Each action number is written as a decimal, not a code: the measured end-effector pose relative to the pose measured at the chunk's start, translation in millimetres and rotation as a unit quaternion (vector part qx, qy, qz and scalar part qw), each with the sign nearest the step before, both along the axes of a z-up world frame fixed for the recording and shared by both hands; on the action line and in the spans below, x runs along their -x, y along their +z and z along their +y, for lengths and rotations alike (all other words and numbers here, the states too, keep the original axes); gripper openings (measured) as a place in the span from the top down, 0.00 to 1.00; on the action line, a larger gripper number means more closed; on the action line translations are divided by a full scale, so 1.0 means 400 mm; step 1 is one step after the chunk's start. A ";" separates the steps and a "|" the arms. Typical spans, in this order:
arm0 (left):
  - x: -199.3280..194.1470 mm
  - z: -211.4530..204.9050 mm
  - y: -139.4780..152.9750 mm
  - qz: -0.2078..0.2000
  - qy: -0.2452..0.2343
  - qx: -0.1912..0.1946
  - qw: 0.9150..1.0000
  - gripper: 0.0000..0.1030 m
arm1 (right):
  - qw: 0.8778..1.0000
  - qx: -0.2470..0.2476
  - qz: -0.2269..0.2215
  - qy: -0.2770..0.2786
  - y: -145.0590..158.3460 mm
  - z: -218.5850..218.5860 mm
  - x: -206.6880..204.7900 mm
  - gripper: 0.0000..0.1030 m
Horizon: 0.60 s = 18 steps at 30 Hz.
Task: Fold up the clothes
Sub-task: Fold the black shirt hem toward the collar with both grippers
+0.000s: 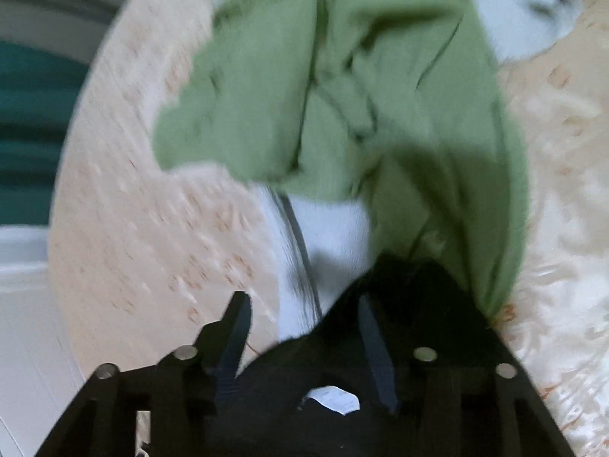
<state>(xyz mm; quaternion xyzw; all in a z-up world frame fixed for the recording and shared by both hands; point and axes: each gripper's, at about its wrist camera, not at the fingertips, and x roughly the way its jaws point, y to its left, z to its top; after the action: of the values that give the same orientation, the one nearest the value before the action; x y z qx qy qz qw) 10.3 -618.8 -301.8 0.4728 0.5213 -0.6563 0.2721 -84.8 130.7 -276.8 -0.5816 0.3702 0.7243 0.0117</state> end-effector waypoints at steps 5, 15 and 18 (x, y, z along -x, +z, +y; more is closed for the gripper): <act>-0.049 0.131 0.092 0.034 -0.083 0.055 0.994 0.33 | 0.999 -0.028 0.018 0.016 0.030 -0.011 -0.118 0.44; -0.019 0.471 -0.160 0.000 -0.217 -0.074 0.973 0.33 | 0.988 0.088 -0.064 0.113 -0.179 -0.310 -0.202 0.44; -0.027 0.492 -0.184 0.001 -0.215 -0.072 0.974 0.33 | 0.986 0.061 -0.054 0.145 -0.198 -0.360 -0.185 0.44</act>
<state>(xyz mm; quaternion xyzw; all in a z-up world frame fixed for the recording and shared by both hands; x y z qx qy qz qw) 21.1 -422.0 -375.6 0.5919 0.4536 -0.6603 0.0893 -10.8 -13.2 -355.8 -0.6672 0.3241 0.6617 -0.1094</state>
